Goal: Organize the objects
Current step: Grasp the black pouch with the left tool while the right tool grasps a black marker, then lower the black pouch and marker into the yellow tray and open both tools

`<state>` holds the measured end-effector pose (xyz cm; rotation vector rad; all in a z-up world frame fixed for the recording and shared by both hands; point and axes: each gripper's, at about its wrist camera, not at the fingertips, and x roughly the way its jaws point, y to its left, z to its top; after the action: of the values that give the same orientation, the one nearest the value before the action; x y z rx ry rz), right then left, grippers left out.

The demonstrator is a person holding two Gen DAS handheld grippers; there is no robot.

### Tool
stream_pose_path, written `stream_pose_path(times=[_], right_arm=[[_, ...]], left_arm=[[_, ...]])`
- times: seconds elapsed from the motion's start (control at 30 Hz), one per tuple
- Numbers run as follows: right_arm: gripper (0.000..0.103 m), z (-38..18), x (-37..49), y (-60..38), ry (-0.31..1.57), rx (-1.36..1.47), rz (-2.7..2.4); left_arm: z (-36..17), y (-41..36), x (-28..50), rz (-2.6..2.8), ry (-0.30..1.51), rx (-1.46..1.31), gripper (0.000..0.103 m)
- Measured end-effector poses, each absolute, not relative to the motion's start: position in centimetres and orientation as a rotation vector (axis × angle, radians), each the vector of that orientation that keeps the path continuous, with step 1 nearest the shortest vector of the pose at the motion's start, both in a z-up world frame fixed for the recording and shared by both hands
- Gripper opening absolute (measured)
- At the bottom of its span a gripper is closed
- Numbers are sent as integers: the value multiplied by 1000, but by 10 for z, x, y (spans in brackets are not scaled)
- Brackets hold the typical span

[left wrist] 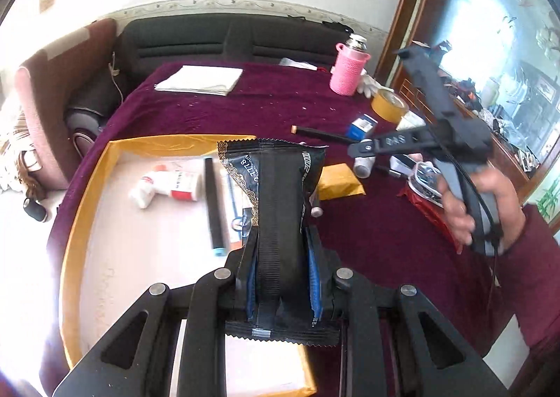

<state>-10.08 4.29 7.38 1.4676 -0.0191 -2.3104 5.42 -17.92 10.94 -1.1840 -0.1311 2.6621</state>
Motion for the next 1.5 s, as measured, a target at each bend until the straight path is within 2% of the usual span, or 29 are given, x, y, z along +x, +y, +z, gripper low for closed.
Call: stream_pose_path(times=[0.17, 0.5, 0.63, 0.93, 1.07, 1.23, 1.5], right_arm=[[15, 47, -130, 2, -96, 1610, -2194], [19, 19, -140, -39, 53, 1731, -2257], [12, 19, -134, -40, 38, 1713, -2284], [12, 93, -86, -18, -159, 1486, -2282], [12, 104, -72, -36, -203, 1471, -2182], [13, 79, -53, -79, -292, 1528, -1954], [13, 25, -52, -145, -239, 1645, -1832]], left_arm=[[103, -202, 48, 2686, -163, -1166, 20], [81, -245, 38, 2710, -266, -1228, 20], [80, -259, 39, 2746, -269, -1245, 20], [85, -297, 31, 2819, -249, -1332, 20], [73, -302, 5, 2808, -227, -1443, 20], [51, -308, -7, 2781, -227, -1592, 20], [34, -317, -41, 2741, -235, -1692, 20]])
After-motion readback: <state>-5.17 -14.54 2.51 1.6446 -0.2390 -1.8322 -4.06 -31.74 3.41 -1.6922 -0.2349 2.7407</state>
